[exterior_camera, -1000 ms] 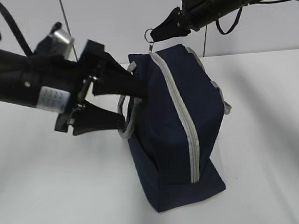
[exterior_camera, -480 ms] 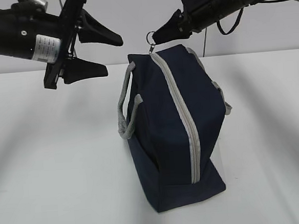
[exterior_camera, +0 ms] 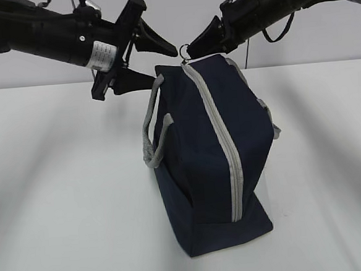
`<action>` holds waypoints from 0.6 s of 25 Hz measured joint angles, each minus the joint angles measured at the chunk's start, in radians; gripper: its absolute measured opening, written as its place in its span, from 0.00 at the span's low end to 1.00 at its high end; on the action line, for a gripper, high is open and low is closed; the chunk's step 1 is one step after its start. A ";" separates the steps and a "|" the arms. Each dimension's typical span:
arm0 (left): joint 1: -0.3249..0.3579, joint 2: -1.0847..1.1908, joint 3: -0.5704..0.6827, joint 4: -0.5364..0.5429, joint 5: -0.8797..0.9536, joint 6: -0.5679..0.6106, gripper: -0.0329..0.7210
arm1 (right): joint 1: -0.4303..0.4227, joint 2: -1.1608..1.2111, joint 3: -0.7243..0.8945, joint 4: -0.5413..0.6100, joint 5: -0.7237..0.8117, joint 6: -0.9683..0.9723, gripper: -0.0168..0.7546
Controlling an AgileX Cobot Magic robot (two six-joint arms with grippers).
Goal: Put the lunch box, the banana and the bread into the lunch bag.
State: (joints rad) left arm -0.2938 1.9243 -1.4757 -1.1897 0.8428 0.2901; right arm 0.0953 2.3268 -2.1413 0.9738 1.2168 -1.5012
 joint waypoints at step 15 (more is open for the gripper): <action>-0.028 0.077 -0.053 0.062 -0.023 -0.002 0.06 | -0.018 0.000 0.000 -0.021 0.006 -0.169 0.00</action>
State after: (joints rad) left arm -0.3219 2.0009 -1.5285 -1.1276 0.8199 0.2879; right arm 0.0773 2.3268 -2.1413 0.9527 1.2229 -1.6706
